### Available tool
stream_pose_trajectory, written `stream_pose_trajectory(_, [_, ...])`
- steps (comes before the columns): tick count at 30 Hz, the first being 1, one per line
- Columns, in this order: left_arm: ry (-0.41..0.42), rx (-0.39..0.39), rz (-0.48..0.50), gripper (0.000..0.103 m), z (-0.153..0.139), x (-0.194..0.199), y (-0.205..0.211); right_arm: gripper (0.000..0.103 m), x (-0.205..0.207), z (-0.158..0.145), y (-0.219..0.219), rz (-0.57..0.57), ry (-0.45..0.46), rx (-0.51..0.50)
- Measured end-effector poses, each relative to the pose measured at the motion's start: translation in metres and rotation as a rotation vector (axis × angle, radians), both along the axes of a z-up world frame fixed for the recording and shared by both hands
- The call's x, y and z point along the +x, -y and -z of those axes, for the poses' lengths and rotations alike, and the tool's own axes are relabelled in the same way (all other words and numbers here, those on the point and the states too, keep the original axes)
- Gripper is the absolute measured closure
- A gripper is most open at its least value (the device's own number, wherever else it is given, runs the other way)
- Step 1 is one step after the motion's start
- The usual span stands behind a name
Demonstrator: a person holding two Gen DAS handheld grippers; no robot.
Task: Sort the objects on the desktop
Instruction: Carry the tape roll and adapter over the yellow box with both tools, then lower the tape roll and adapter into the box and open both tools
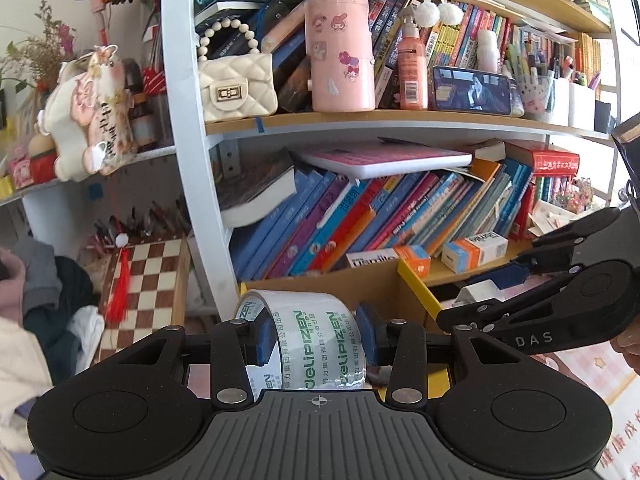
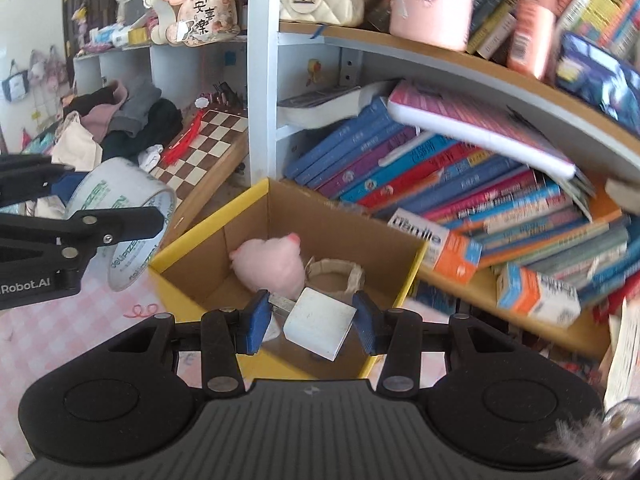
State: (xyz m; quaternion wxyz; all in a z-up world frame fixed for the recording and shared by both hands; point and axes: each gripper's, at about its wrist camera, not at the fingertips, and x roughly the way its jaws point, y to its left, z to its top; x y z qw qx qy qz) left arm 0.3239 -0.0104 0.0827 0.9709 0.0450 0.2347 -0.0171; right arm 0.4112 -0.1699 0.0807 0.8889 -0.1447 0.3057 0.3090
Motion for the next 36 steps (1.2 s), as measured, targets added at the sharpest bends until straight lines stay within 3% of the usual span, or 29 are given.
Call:
stream_pose_trajectory(6, [-0.017,-0.003,-0.014,0.063,0.007,0.029,0.001,0.06,0.036,0.008,-0.009,0.001,0.0,-0.028])
stream_pose_trajectory(15, [-0.076,-0.012,-0.042,0.063,0.035,0.081,0.003,0.06,0.088,0.045,-0.036,-0.029,-0.047,-0.091])
stream_pose_trajectory(24, [-0.191,-0.011,-0.072,0.063,0.071,0.106,-0.002,0.06,0.108,0.083,-0.063,-0.183,-0.057,-0.226])
stream_pose_trajectory(36, [-0.257,-0.032,-0.081,0.063,0.095,0.123,-0.004,0.06,0.131,0.121,-0.081,-0.241,-0.118,-0.328])
